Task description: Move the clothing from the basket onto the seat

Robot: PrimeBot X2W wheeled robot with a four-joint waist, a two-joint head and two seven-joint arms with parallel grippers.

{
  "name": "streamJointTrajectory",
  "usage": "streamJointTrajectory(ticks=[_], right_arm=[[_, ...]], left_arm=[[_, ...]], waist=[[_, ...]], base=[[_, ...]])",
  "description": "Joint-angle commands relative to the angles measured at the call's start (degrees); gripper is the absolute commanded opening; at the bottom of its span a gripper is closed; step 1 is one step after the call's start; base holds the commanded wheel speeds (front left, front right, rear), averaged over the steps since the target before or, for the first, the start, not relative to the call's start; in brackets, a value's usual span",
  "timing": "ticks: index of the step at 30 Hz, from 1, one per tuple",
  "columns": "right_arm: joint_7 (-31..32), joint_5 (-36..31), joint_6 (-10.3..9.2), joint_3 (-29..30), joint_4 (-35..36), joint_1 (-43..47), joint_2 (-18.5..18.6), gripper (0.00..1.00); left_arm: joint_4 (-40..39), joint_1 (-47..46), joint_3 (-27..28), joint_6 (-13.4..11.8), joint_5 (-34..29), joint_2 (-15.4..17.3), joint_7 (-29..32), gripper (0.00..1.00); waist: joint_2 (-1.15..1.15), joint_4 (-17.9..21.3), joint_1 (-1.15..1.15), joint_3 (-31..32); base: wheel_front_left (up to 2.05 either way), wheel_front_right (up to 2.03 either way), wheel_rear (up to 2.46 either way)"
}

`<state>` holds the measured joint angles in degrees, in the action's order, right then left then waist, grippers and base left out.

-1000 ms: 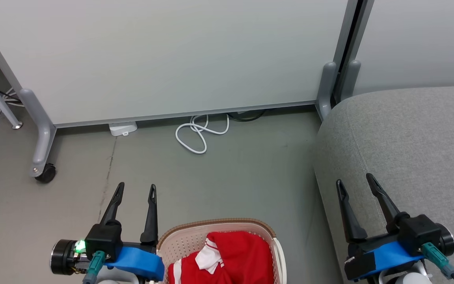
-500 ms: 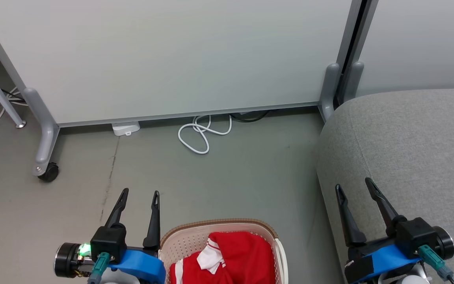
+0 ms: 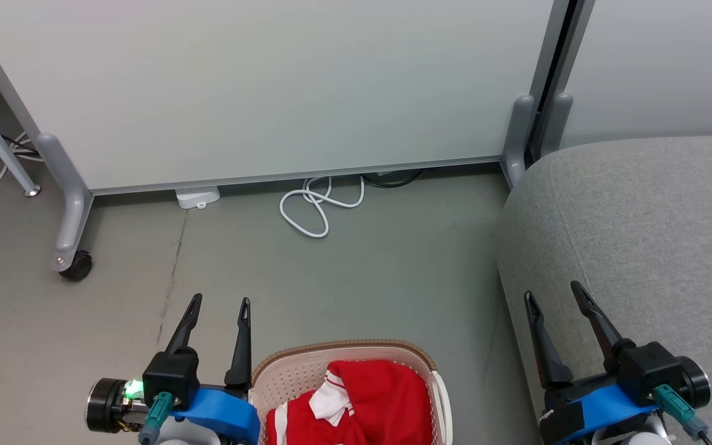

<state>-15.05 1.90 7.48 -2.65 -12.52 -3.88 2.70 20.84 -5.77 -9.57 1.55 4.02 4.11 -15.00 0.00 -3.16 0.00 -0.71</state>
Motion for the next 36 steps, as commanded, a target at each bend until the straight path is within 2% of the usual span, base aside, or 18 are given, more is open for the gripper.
streamJointTrajectory(ticks=[1, 14, 27, 36], right_arm=[[-0.2, -0.4, 0.03, 0.0, 0.1, 0.0, 0.3, 1.00], [-0.2, -1.3, 0.03, -0.5, 1.7, -2.4, 0.3, 1.00], [-0.2, -2.3, 0.03, -2.0, 4.0, -7.3, 0.8, 1.00], [-0.2, -2.2, 0.03, -2.6, 6.0, -11.1, 1.8, 1.00]], left_arm=[[0.1, -0.8, 0.2, 0.2, -0.3, 0.0, -0.3, 1.00], [3.2, -5.9, -2.8, 2.0, -2.0, -0.2, -0.3, 1.00], [14.6, -16.2, -9.6, 5.0, -5.3, 1.8, -0.2, 1.00], [25.7, -24.2, -18.1, 6.0, -7.4, 2.1, -0.2, 1.00]], waist=[[0.00, 0.0, 0.00, -0.2], [0.00, 1.4, 0.00, -4.8], [0.00, 4.5, 0.00, -13.6], [0.00, 6.8, 0.00, -20.7]], base=[[0.00, 0.00, 0.00], [0.00, 0.00, 0.00], [0.00, 0.00, 0.00], [0.00, 0.00, 0.00]])
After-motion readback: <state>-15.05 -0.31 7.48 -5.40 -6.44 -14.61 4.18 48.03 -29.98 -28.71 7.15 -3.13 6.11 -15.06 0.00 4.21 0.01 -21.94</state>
